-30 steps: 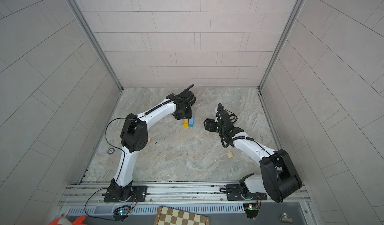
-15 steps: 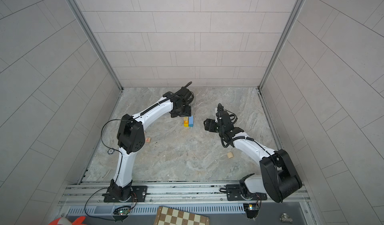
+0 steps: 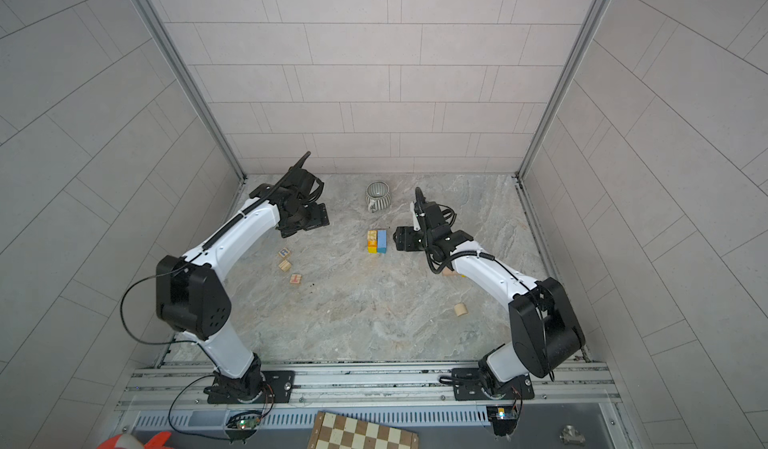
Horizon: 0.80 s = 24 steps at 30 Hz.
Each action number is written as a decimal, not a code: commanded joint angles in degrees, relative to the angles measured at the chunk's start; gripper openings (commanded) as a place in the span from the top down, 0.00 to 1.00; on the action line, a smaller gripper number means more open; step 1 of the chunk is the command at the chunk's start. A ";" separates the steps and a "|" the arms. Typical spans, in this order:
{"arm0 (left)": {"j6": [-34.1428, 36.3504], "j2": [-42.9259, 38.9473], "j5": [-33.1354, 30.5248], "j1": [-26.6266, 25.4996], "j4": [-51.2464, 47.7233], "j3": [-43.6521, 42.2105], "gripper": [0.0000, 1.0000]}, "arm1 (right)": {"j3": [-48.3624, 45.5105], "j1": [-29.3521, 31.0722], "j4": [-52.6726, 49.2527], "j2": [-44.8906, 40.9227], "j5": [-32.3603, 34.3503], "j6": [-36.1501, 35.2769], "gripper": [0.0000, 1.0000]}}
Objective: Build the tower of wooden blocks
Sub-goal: 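Raise the left gripper while the right gripper reaches toward the pink T-letter cube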
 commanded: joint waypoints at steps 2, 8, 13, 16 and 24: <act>1.03 -8.96 -2.42 2.51 0.30 -5.05 0.05 | 8.73 6.81 -8.49 5.69 -3.24 -7.45 0.20; -0.60 -23.07 3.42 10.13 6.18 -16.00 0.05 | 18.99 15.26 -9.64 17.29 -3.45 -14.56 0.26; -0.84 -30.84 8.64 16.72 6.96 -20.56 0.04 | 24.81 21.97 -7.18 26.17 -3.24 -18.19 0.27; -1.94 -34.65 10.45 17.33 8.97 -24.44 0.04 | 28.95 25.40 -6.27 30.87 -5.55 -20.68 0.27; -2.00 -42.05 10.77 18.08 9.99 -30.91 0.04 | 36.89 28.33 -1.67 39.99 -8.69 -22.90 0.26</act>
